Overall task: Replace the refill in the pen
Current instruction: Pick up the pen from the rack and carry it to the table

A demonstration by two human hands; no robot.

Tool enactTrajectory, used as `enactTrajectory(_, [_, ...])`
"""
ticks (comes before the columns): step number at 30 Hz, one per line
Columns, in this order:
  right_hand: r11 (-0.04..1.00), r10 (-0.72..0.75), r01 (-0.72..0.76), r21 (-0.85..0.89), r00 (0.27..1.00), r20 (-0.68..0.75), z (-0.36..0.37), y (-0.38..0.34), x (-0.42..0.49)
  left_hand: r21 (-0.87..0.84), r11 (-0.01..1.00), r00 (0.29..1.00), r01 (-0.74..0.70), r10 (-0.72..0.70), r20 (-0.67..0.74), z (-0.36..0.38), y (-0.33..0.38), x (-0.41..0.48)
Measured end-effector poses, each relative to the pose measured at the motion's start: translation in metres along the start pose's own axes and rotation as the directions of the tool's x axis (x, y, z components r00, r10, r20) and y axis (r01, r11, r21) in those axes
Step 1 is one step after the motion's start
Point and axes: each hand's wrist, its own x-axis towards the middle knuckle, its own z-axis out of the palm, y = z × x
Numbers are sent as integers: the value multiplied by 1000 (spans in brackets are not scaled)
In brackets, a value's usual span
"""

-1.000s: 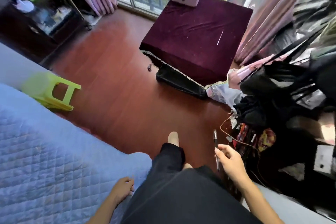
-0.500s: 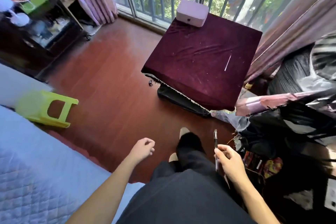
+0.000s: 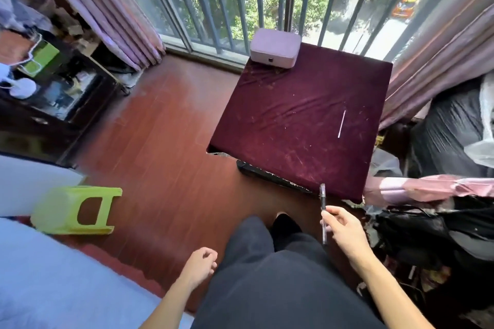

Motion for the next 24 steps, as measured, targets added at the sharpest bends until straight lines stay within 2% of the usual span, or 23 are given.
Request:
enactTrajectory(5, [998, 44, -42, 52, 998, -41, 18, -38, 27, 199, 980, 999, -24, 17, 38, -37, 23, 25])
enactTrajectory(10, [991, 100, -88, 103, 987, -123, 42, -71, 47, 324, 941, 992, -100, 71, 101, -86, 80, 76])
enactTrajectory(17, [975, 139, -94, 201, 965, -223, 65, -109, 67, 275, 946, 981, -171, 139, 133, -128, 202, 152])
enactTrajectory(24, [959, 155, -88, 269, 959, -237, 72, -133, 87, 244, 919, 940, -309, 257, 223, -108, 300, 170])
